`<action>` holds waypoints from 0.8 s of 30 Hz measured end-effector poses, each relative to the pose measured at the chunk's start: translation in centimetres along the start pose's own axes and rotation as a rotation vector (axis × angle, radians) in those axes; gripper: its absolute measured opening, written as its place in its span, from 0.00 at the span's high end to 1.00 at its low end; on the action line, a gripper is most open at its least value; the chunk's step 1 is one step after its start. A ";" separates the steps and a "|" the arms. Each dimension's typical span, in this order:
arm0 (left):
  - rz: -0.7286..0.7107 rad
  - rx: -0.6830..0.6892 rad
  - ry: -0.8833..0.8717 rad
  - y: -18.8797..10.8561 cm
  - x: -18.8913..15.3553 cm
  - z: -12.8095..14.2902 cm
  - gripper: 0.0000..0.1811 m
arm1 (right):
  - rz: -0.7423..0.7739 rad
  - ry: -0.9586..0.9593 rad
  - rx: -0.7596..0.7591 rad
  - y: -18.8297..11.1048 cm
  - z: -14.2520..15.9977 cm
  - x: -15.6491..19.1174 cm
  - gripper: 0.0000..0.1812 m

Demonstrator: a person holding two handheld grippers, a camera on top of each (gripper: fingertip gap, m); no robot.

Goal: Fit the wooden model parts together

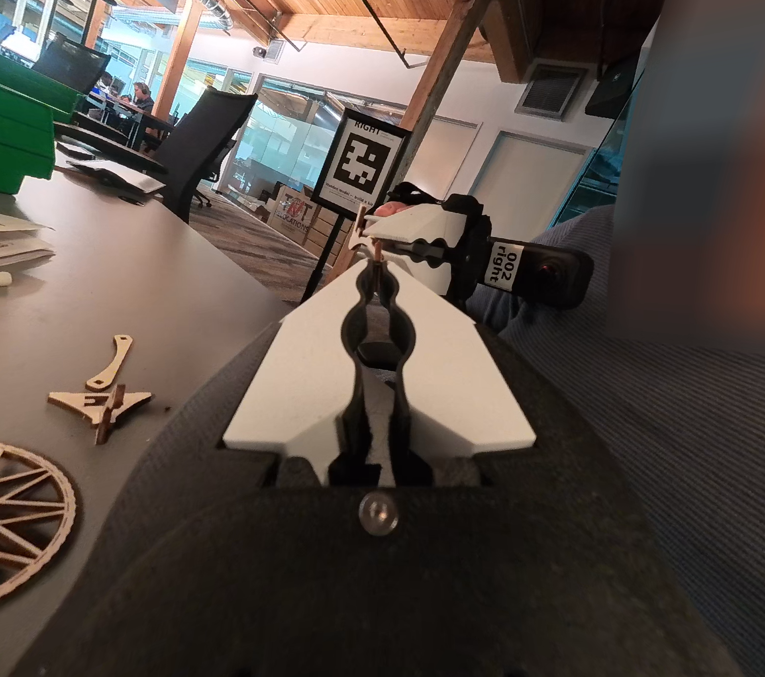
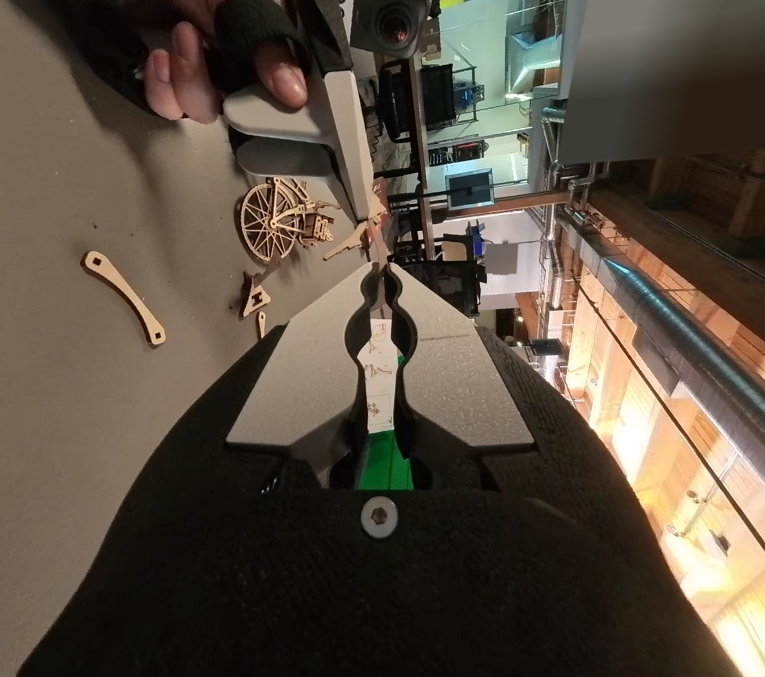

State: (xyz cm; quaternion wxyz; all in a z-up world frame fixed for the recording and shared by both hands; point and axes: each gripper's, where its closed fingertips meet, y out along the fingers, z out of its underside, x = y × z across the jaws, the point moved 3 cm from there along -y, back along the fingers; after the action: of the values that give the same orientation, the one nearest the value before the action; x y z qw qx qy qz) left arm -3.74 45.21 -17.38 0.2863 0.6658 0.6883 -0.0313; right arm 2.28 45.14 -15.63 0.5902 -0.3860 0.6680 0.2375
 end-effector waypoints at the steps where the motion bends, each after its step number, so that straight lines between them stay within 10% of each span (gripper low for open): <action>1: -0.002 0.000 -0.001 0.0 0.0 0.0 0.99 | 0.000 0.001 0.000 0.0 0.0 0.0 1.00; 11: -0.249 0.056 0.135 -1.8 2.4 -0.9 0.99 | -0.144 0.247 0.105 0.4 5.5 1.2 1.00; 24: -0.787 1.067 1.440 -4.0 4.2 5.3 0.99 | -0.675 0.592 -0.135 0.6 9.4 7.1 1.00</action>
State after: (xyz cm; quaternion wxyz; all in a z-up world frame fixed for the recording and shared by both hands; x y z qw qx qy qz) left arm -5.38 46.30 -25.00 -0.5720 0.2907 0.7668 -0.0176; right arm 7.40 51.08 -24.42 0.3918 -0.6711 0.6277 -0.0459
